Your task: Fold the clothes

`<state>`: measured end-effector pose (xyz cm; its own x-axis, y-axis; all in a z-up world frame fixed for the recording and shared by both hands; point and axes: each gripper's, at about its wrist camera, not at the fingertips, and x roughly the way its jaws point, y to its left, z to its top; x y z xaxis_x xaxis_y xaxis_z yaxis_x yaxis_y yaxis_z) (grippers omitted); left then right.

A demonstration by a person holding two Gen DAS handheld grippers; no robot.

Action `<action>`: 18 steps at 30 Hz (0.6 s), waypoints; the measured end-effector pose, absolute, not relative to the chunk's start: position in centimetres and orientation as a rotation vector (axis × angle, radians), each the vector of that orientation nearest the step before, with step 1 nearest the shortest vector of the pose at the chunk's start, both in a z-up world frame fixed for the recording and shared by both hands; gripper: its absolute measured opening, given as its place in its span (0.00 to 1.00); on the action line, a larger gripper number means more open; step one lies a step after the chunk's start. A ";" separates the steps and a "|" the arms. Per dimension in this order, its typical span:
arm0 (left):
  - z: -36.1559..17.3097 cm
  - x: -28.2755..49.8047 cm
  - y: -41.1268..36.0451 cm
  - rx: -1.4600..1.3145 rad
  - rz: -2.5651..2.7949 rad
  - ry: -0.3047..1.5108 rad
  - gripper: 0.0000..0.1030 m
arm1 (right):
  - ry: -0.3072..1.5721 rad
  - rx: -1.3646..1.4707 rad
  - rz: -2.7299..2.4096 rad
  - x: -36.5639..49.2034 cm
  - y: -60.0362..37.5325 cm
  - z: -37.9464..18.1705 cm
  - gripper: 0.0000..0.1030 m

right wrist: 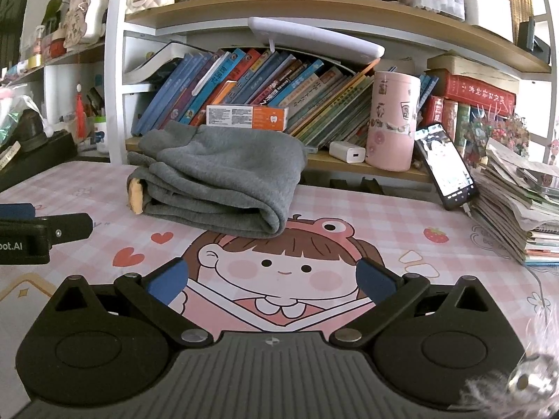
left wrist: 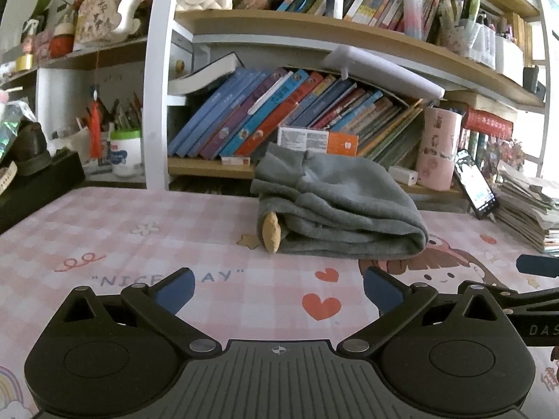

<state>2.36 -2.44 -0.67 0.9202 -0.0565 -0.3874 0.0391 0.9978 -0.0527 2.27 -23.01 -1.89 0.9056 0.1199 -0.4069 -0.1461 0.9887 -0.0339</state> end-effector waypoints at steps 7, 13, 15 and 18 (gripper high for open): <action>-0.6 2.3 -2.6 -0.037 -0.057 0.389 1.00 | 0.419 -0.064 0.137 2.3 -22.9 -1.9 1.00; -0.6 2.3 -2.6 -0.039 -0.057 0.391 1.00 | 0.422 -0.063 0.137 2.4 -22.9 -1.9 1.00; -0.6 2.3 -2.6 -0.036 -0.058 0.390 1.00 | 0.423 -0.063 0.138 2.4 -22.9 -1.9 1.00; -0.6 2.3 -2.6 -0.033 -0.056 0.390 1.00 | 0.425 -0.063 0.138 2.4 -22.9 -1.9 1.00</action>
<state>2.28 -2.59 -0.58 0.9234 -0.0608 -0.3790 0.0481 0.9979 -0.0429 2.41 -22.94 -1.94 0.9020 0.1201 -0.4148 -0.1462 0.9887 -0.0318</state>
